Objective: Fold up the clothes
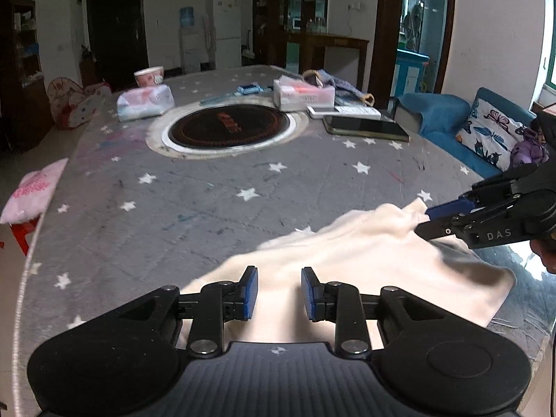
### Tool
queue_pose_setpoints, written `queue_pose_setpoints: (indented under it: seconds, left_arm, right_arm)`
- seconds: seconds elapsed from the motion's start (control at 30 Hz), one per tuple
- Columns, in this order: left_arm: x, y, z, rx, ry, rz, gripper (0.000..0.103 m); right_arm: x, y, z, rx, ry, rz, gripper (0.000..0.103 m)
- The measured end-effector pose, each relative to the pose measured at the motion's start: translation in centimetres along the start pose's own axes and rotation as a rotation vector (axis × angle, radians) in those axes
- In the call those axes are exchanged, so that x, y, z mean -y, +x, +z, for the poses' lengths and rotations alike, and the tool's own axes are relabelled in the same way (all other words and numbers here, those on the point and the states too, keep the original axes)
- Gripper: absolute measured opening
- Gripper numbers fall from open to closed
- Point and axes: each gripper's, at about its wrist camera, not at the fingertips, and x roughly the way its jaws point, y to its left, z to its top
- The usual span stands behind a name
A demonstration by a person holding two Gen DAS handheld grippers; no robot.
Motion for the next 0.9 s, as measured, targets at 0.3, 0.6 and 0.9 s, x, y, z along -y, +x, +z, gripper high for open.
queue_pose_setpoints:
  seconds: [0.3, 0.6, 0.9]
  left_arm:
    - [-0.2, 1.1, -0.7, -0.021, -0.019, 0.022, 0.036]
    - [-0.5, 1.4, 0.0, -0.020, -0.047, 0.035, 0.049]
    - [-1.2, 2.4, 1.0, -0.035, -0.093, 0.048, 0.059]
  right_arm:
    - [-0.4, -0.8, 0.1, 0.031, -0.027, -0.020, 0.002]
    - [-0.4, -1.0, 0.9, 0.020, -0.028, -0.064, 0.006]
    - [-3.4, 1.1, 3.0, 0.013, -0.066, 0.045, 0.012]
